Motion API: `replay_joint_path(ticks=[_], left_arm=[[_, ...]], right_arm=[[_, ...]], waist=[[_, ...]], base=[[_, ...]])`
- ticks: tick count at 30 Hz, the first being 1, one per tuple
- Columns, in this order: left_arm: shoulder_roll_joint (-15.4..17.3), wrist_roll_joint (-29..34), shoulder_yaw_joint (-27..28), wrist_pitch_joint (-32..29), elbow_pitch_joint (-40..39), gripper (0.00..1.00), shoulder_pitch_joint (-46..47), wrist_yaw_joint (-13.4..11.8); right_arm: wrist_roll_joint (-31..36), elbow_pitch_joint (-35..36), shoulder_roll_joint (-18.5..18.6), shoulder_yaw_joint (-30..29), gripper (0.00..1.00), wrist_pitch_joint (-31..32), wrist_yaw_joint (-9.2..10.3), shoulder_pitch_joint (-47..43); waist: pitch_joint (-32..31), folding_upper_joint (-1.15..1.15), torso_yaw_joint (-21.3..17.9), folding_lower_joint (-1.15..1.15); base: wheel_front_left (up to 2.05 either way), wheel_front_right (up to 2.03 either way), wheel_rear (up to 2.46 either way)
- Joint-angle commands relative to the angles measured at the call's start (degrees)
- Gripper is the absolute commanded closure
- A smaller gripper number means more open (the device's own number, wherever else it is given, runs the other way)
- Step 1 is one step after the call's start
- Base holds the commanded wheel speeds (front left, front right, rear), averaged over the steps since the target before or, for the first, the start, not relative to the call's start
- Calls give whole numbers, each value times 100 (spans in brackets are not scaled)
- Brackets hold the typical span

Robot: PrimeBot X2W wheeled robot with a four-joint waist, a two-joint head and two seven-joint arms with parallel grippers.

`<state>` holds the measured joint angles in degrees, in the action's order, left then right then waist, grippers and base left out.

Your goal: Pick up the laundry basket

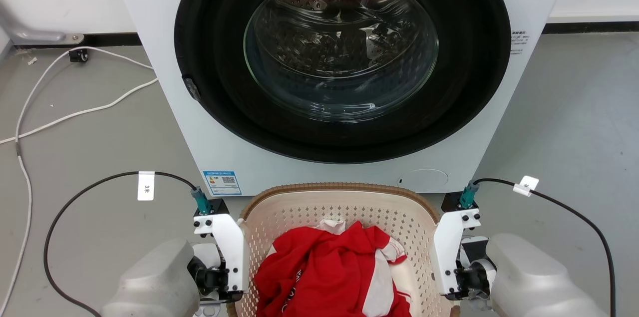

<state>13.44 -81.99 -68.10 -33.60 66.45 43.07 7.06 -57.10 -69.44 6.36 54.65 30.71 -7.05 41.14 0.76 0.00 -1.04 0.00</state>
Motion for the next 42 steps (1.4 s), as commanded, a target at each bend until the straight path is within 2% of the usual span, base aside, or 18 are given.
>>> replay_joint_path(ticks=[1, 42], left_arm=[[-197, -67, 5, 20, -108, 100, 10, 78], [-207, -141, -61, 122, -110, 100, -34, 78]], right_arm=[[-78, 92, -196, 19, 100, -44, -80, 106], [-463, -6, -210, 337, 100, -81, -81, 106]], waist=[[-1, 0, 0, 0], [13, 0, 12, 0]], base=[[0, 0, 0], [0, 0, 0]])
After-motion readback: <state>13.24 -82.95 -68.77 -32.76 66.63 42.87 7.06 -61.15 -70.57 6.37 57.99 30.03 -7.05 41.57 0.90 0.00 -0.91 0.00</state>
